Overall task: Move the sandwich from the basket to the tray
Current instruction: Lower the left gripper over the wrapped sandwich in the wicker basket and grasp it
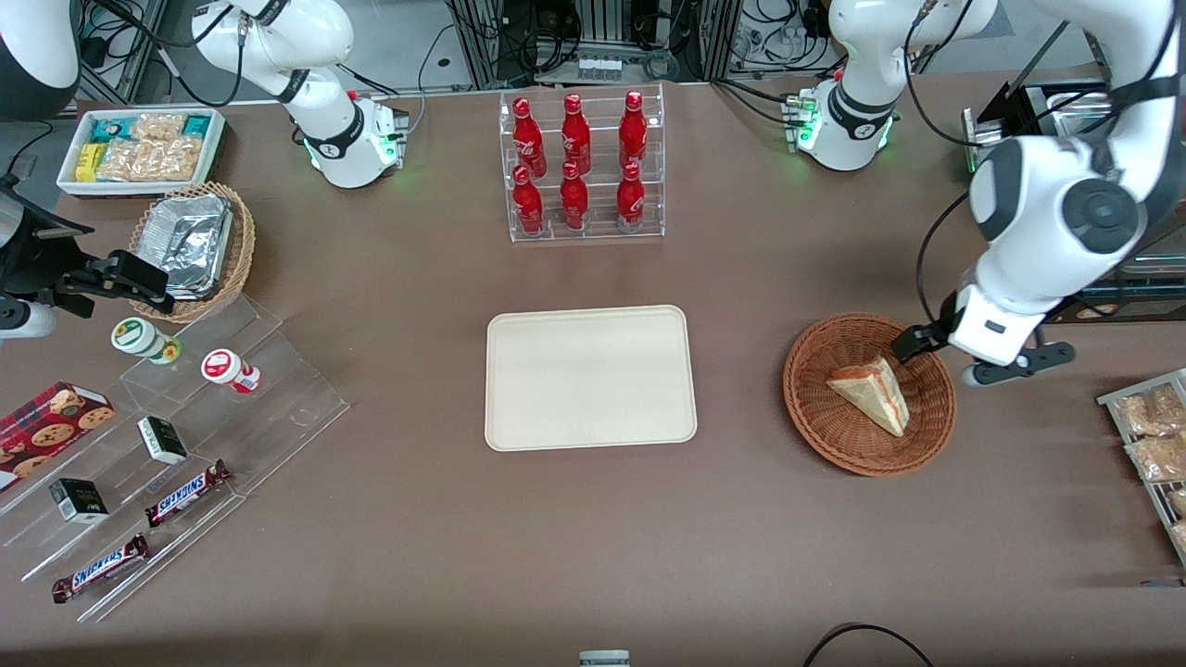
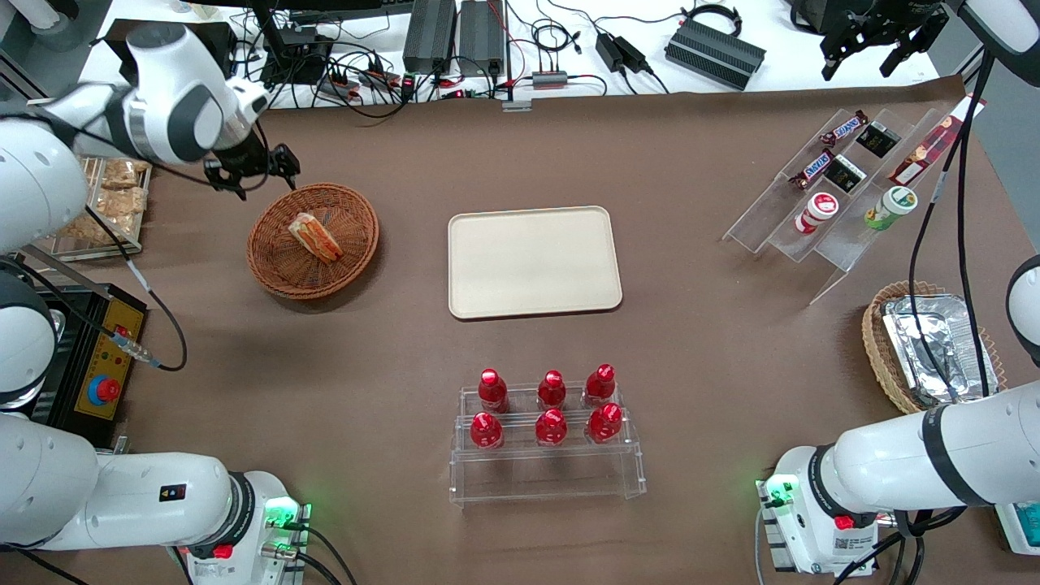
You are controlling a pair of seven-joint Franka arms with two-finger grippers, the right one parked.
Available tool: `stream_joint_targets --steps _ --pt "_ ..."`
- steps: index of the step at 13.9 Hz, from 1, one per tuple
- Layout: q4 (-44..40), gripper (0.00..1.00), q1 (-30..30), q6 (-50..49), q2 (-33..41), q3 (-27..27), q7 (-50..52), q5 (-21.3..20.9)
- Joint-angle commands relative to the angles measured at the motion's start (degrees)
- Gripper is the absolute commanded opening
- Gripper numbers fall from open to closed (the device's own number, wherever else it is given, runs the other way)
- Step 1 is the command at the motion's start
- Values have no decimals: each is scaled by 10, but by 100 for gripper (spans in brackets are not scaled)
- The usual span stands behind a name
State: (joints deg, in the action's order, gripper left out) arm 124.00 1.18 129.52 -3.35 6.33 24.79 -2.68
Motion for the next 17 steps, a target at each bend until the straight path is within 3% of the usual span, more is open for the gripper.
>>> stream_joint_targets --steps 1,6,13,14,16,17 --pt "33 100 0 59 -16 3 79 -6" --pt "55 100 -2 136 -55 4 164 -4" --pt "81 100 -4 221 -106 5 181 -4" --pt "80 89 -4 224 -112 5 181 -4" --pt "75 17 -4 220 -113 5 189 -4" --pt "71 0 -4 219 -113 6 192 -4"
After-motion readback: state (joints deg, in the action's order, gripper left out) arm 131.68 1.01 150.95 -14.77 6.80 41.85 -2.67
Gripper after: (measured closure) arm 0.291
